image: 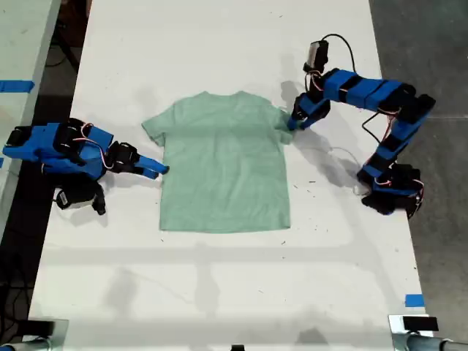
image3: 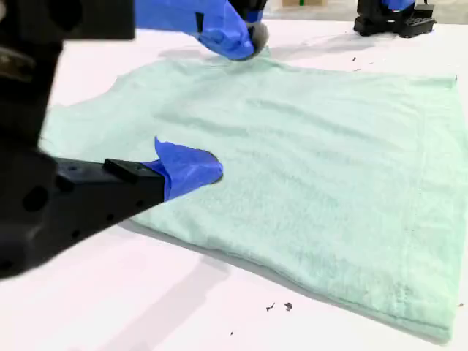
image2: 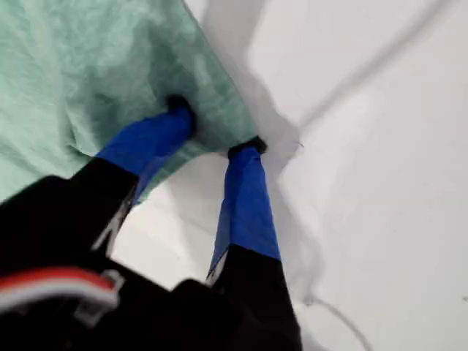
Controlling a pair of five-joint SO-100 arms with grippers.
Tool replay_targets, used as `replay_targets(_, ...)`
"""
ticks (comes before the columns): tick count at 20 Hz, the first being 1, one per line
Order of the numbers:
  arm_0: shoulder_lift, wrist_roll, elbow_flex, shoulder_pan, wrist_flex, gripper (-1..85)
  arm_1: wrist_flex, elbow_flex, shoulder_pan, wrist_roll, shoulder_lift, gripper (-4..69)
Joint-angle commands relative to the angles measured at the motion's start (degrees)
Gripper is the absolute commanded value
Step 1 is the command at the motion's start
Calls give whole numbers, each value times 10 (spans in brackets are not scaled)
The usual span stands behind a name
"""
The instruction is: Fold t shirt
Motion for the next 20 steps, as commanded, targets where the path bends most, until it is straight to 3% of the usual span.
replay_targets(1, 4, 8, 0, 9, -3, 225, 10, -3, 9, 10, 28, 2)
replay_targets(4, 4, 8, 0, 9, -3, 225, 47, -42, -25, 17, 146, 2)
replay_targets(7, 4, 8, 0, 9, -3, 225, 65, -168, -127, -3, 166, 2)
replay_targets(11, 4, 8, 0, 9, -3, 225, -28, -202, -226, -23, 145, 2)
replay_targets(17, 4, 8, 0, 9, -3, 225, -109, -213, -310, -28, -2, 11)
replay_targets(19, 4, 8, 0, 9, -3, 225, -92, -250, -329, -48, -35, 414)
replay_targets(20, 4, 8, 0, 9, -3, 225, -72, -265, -332, -54, -36, 390)
